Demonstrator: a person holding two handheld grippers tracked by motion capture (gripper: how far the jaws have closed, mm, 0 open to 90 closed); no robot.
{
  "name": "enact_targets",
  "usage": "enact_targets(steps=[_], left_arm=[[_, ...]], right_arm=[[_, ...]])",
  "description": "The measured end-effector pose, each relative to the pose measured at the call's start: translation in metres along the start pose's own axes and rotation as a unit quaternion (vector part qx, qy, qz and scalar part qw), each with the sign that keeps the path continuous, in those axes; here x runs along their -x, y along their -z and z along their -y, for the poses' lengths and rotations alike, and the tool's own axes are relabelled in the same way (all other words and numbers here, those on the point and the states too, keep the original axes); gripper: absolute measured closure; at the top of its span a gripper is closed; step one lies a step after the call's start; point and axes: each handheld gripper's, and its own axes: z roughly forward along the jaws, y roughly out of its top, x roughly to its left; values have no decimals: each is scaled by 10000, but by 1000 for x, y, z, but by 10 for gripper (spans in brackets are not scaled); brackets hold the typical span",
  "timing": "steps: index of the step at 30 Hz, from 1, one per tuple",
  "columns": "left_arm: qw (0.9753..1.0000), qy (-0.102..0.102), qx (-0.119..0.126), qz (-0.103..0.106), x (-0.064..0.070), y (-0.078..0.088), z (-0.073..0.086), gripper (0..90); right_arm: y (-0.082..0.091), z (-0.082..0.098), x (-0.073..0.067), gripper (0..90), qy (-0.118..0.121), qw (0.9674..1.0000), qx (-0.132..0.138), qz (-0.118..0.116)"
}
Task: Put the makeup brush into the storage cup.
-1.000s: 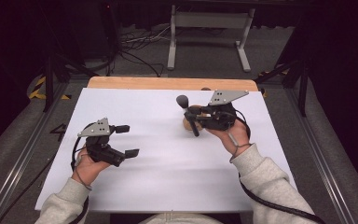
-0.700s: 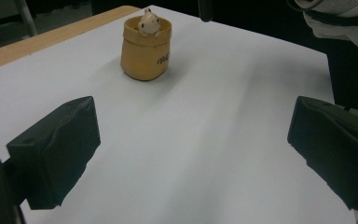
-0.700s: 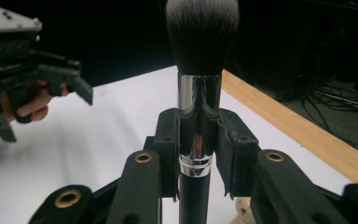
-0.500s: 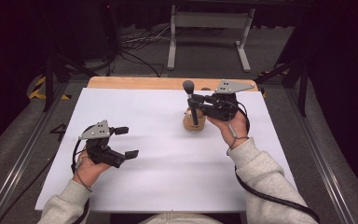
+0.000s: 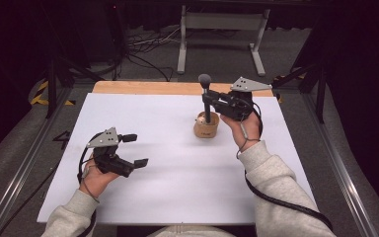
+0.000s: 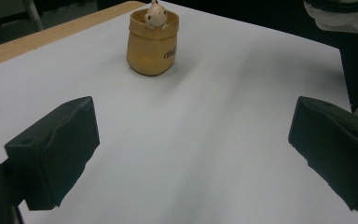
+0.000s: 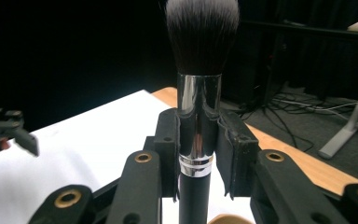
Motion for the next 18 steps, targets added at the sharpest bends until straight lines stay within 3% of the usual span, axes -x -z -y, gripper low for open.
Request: enact_targets(steps=[18], left_arm=[[10000,-15,-37,-26,0,1,0,23]], right_arm=[[-14,8,7,713,12,9974,152,711]])
